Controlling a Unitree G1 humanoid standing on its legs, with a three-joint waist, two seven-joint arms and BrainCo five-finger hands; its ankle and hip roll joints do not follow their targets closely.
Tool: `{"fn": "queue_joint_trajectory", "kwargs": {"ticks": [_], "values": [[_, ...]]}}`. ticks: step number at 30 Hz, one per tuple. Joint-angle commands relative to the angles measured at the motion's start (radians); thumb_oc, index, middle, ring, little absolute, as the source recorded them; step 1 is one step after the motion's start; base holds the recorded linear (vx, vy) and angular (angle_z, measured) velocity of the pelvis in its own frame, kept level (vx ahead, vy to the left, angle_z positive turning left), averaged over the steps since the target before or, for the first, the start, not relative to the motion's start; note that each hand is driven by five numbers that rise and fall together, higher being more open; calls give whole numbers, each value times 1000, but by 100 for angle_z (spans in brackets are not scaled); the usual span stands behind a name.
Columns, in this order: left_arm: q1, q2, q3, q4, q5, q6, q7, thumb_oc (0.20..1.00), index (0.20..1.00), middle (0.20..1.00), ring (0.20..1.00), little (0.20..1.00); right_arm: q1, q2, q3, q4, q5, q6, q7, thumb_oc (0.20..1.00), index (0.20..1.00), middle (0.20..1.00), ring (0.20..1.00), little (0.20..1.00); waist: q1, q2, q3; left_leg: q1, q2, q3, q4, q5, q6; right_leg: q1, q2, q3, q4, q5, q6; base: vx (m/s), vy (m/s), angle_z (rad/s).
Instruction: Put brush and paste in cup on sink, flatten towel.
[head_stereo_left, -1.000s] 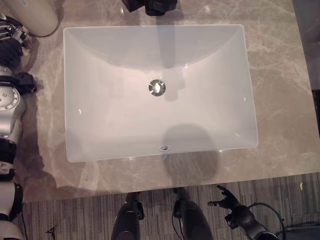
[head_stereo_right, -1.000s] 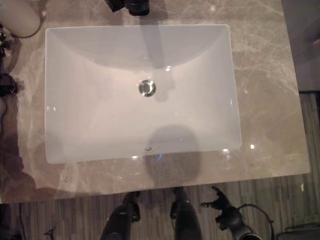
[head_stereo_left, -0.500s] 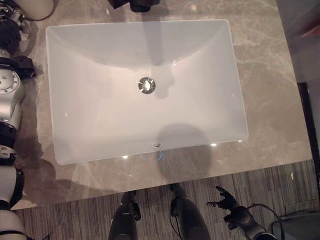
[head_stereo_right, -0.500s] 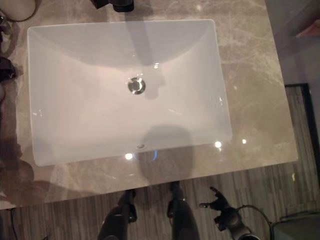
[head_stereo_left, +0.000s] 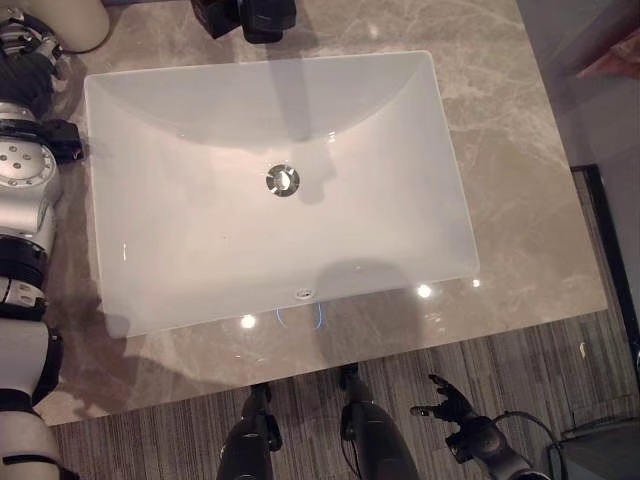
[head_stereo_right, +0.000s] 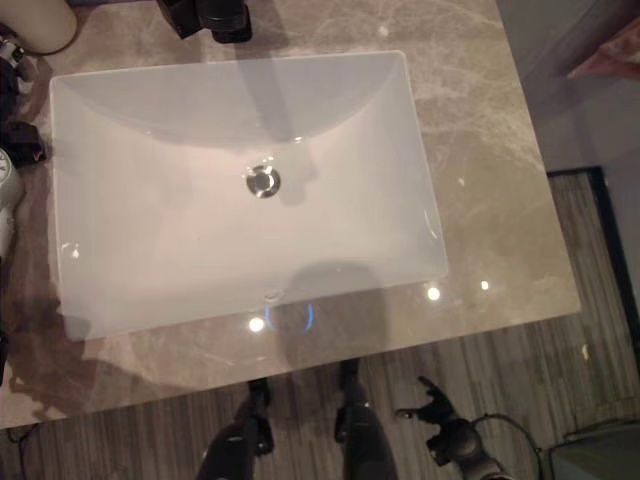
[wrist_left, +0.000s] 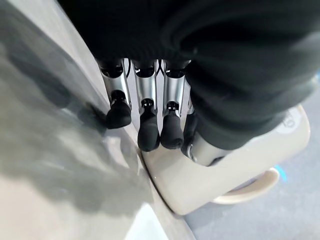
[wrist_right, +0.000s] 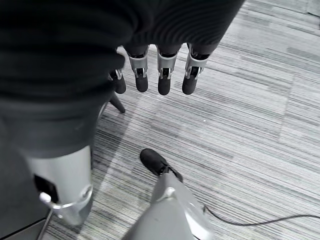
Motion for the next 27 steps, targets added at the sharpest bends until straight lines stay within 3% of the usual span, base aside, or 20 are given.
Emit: {"fn": "queue_joint_trajectory", "kwargs": {"ticks": [1,7,13,20,27], "values": [[-111,-33,-36,74,86,-10,12,200,200,200,200,200,23,-42,-9,5,24,-14,10,1000,1000,1000,1000,1000,-39,27,32,0,22,-18,135,-120,9,47,-65,64,-3,164,122,-25,-31,-8],[-119,-26,-41,97,96,-10,11,200,200,200,200,200,36,-41,-5,-1,22,-16,16,1000,1000,1000,1000,1000,-43,18,29,-4,32,-14,143,-120,5,40,-56,71,-3,159,118,-8,-10,-4],[-209,-80,-79,182,103,4,29,200,200,200,200,200,30,-43,10,-12,37,-23,17,1000,1000,1000,1000,1000,-62,6,18,-15,36,-10,157,-123,4,26,-49,81,-3,168,118,-6,-2,0],[-200,-92,-88,181,156,7,37,200,200,200,200,200,44,-39,10,-13,30,-29,18,1000,1000,1000,1000,1000,-68,-1,11,-24,33,-4,185,-145,10,24,-51,93,-3,173,121,0,0,0],[-223,-136,-60,287,203,57,98,200,200,200,200,200,49,-29,23,5,20,-25,13,1000,1000,1000,1000,1000,-72,-2,5,-24,33,-7,195,-150,13,28,-54,95,-3,176,120,-2,2,-4]]}}
